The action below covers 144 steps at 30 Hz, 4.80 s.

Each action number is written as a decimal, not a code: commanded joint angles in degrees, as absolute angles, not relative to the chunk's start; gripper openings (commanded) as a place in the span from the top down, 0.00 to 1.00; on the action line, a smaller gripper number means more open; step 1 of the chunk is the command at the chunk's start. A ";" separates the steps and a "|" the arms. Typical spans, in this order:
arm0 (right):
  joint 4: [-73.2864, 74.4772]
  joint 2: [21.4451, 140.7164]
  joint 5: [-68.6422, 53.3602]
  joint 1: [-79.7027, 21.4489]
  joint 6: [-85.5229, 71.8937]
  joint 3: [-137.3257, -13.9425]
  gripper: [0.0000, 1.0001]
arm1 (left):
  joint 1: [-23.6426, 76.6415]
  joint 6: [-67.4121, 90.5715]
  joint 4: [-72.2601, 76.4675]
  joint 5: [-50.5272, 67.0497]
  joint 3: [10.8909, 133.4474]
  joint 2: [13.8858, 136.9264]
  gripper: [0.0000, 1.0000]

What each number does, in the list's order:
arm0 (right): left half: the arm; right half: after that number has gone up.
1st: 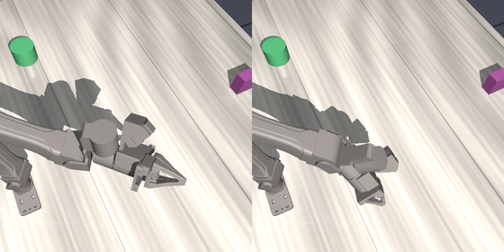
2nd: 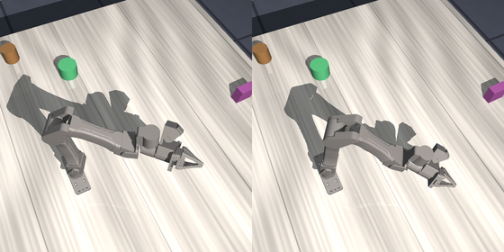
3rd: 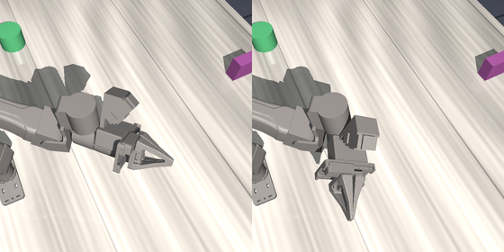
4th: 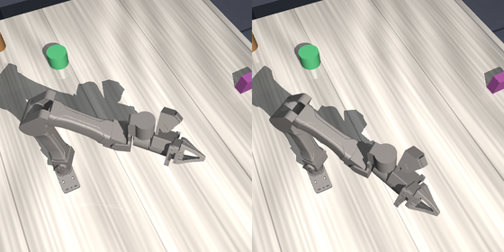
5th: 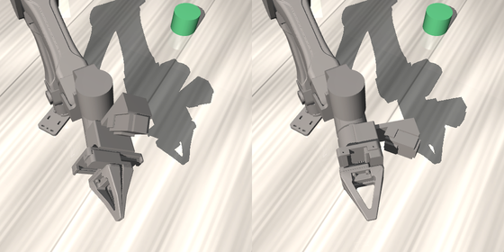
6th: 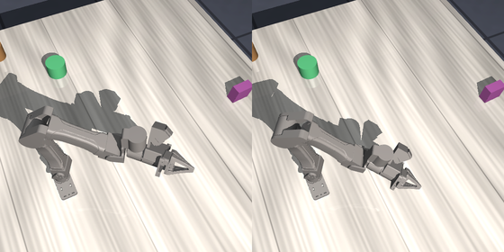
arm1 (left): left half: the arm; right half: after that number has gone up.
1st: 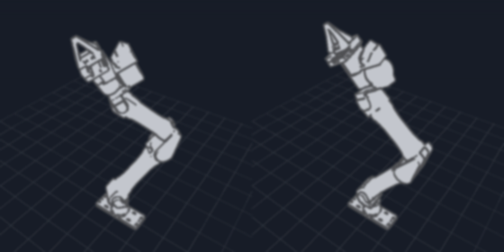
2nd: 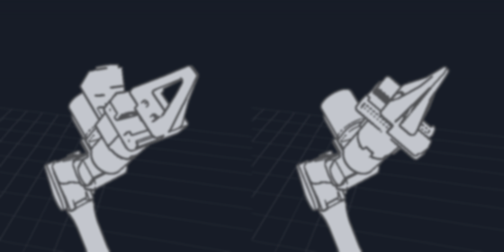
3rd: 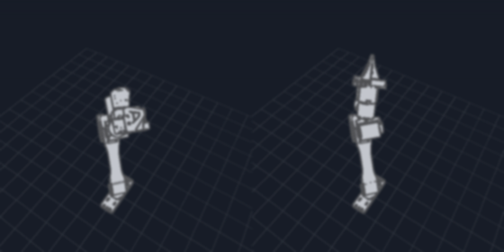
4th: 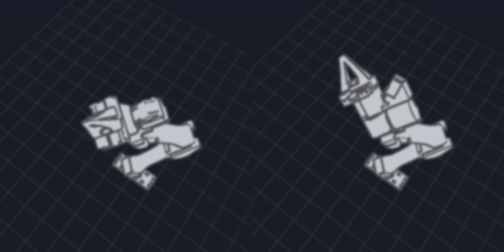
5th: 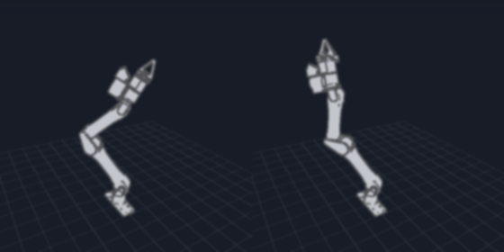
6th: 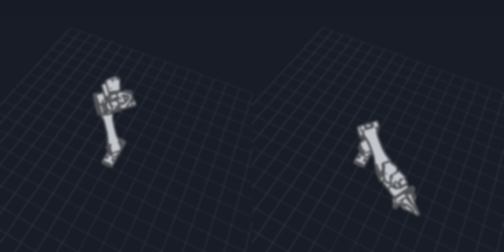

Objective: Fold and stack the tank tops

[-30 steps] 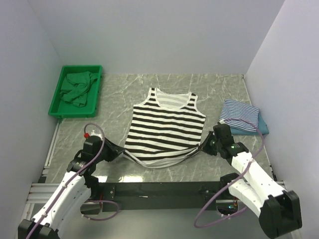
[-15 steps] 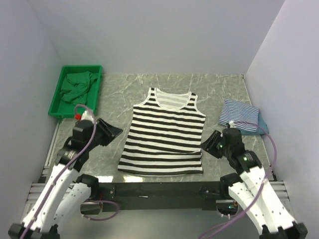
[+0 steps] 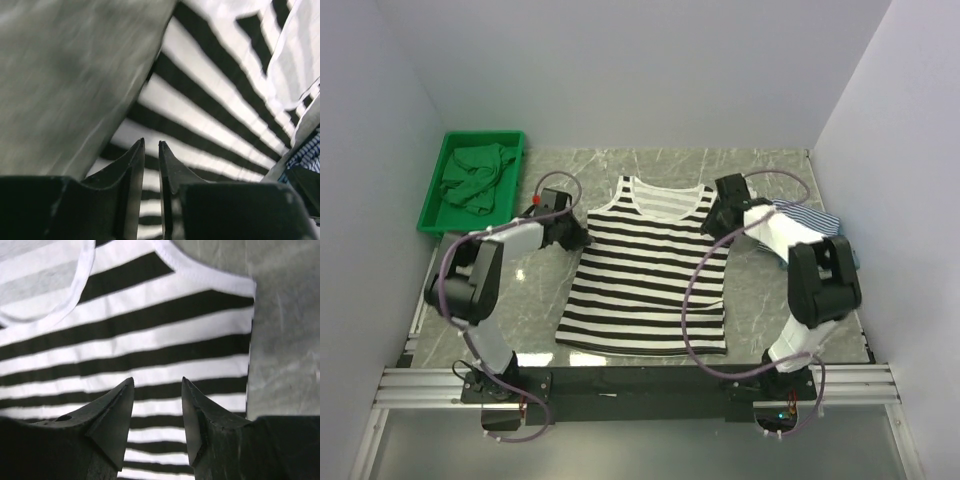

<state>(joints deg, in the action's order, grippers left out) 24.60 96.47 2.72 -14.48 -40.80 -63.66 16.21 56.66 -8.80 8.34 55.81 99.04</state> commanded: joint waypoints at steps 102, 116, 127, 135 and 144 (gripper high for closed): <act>21.99 102.52 11.44 -81.30 -55.47 -71.83 1.00 | 6.85 46.41 -13.01 6.95 61.00 95.71 0.59; 16.35 92.64 5.71 -78.66 -55.72 -63.29 1.00 | 10.37 47.99 -7.99 3.26 57.74 100.98 0.58; 14.68 91.14 4.31 -77.25 -55.72 -59.59 1.00 | 11.51 48.95 -8.79 -0.17 61.79 107.05 0.79; 13.80 90.79 3.34 -76.91 -55.64 -59.94 1.00 | 11.43 49.39 -12.30 -8.15 66.96 106.35 1.00; 11.61 88.07 1.76 -73.13 -56.07 -58.55 1.00 | 12.30 49.22 -21.79 -13.80 79.61 107.57 0.99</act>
